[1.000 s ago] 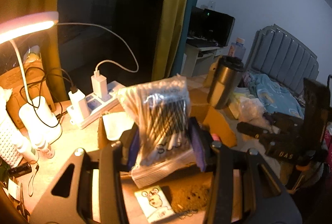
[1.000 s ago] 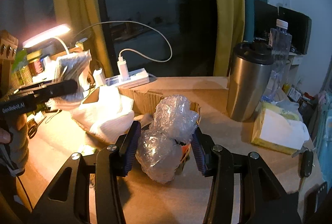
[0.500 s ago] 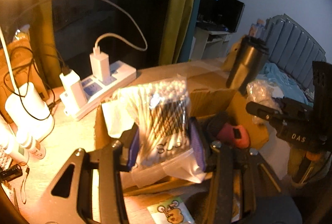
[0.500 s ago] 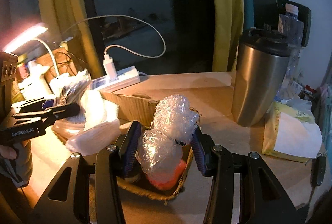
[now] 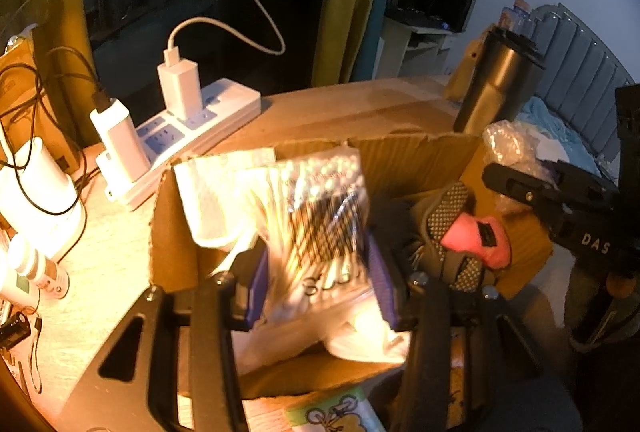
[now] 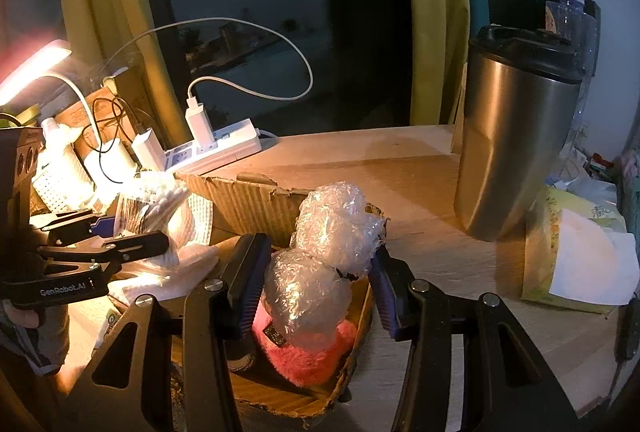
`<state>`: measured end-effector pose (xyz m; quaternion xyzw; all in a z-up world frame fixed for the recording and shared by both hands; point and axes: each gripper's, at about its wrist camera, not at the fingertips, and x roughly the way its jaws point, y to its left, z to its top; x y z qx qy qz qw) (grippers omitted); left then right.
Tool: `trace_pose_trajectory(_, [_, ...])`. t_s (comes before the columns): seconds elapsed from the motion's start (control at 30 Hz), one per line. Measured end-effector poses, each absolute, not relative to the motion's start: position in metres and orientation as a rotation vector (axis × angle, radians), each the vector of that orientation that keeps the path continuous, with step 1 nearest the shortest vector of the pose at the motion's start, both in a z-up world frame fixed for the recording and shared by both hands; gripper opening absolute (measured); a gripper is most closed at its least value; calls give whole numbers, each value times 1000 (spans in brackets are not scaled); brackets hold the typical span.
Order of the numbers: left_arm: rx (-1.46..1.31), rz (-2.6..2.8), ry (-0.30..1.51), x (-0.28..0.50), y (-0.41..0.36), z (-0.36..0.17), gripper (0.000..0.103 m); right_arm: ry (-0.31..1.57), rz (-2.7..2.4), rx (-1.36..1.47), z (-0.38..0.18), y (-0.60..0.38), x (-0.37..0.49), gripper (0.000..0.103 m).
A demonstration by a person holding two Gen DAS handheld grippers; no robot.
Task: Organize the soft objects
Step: 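Carry the bubble wrap and cotton swab bag into the cardboard box, then open both tools to release the bubble wrap and swab bag in the box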
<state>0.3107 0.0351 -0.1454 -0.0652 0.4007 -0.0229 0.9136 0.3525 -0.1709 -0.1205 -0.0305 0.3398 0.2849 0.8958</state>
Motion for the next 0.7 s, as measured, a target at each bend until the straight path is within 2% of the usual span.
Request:
trace_pose_trajectory(0.03, [-134, -44, 830, 311, 35, -146, 53, 704, 591, -65, -121, -170, 352, 52])
trace_pose_trajectory(0.2, [-141, -26, 814, 309, 38, -140, 56, 698, 593, -70, -117, -171, 349, 58])
trace_pose_trajectory(0.27, [-136, -23, 807, 306, 37, -137, 61, 691, 597, -71, -114, -170, 346, 60])
trace_pose_trajectory(0.43, [-135, -19, 793, 298, 39, -129, 61, 674, 602, -80, -105, -168, 338, 64])
trace_pose_trajectory(0.7, [-134, -11, 762, 280, 44, -115, 61, 652, 600, -85, -92, -166, 324, 65])
